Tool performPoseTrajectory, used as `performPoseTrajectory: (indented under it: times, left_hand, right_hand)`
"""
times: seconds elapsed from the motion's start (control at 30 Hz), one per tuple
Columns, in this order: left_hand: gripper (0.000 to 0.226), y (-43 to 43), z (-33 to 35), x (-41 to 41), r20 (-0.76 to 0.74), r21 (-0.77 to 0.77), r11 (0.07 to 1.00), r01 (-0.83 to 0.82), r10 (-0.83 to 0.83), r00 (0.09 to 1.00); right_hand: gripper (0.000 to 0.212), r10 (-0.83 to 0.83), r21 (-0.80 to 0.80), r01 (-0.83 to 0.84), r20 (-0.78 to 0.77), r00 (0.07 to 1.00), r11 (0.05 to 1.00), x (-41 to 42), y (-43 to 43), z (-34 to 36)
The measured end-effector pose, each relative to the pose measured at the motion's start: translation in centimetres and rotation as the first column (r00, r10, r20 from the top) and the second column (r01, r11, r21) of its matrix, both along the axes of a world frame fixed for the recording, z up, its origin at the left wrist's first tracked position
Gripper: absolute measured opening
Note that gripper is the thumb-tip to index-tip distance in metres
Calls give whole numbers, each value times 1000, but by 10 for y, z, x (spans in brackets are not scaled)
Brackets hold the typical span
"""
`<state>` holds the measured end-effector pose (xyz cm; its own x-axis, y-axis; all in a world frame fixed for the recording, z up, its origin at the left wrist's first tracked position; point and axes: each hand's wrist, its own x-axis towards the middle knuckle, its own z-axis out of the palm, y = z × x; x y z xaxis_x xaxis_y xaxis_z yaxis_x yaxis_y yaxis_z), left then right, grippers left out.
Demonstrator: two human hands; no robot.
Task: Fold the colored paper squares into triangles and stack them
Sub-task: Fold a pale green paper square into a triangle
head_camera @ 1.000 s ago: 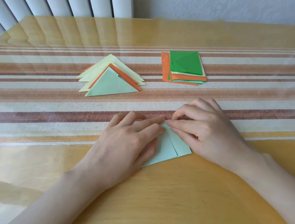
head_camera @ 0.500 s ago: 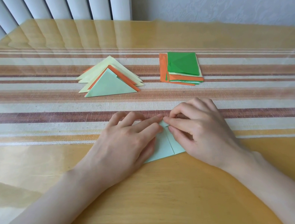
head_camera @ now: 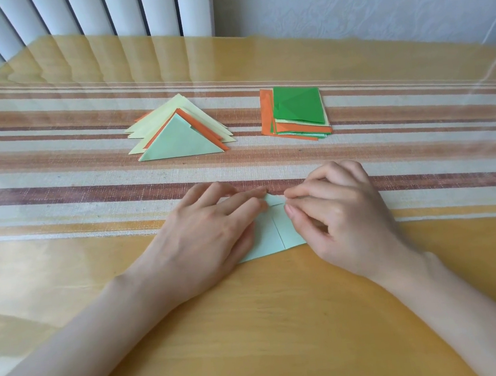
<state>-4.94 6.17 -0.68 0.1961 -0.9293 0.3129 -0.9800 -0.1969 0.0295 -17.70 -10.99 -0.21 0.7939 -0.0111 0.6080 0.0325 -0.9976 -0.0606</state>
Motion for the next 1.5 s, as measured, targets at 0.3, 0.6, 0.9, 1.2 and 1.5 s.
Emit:
performPoseTrajectory:
  times: [0.3,0.6,0.9,1.2,1.5]
  left_hand:
    - [49,-8,2,-7,-3,19,997,-70,70,998]
    - [49,-7,1,-18,30,40,966,-255,254,967]
    - [58,-4,0,-17,-163,54,964,-261,266,950]
    - [69,19,6,-38,-381,-21,960,-278,249,890]
    - [30,14,17,-39,-638,-213,842,-496,264,723]
  right_hand:
    - [30,13,48,-10,-61,998,999,3,-1,-1]
    - [30,-9,6,9,-44,999,1000,3,0,-2]
    - [29,-34,203,69,-173,984,977,3,2,1]
    - [26,-359,570,534,-397,845,625,-24,39,14]
    - [6,-334,704,460,-322,886,542,2,42,14]
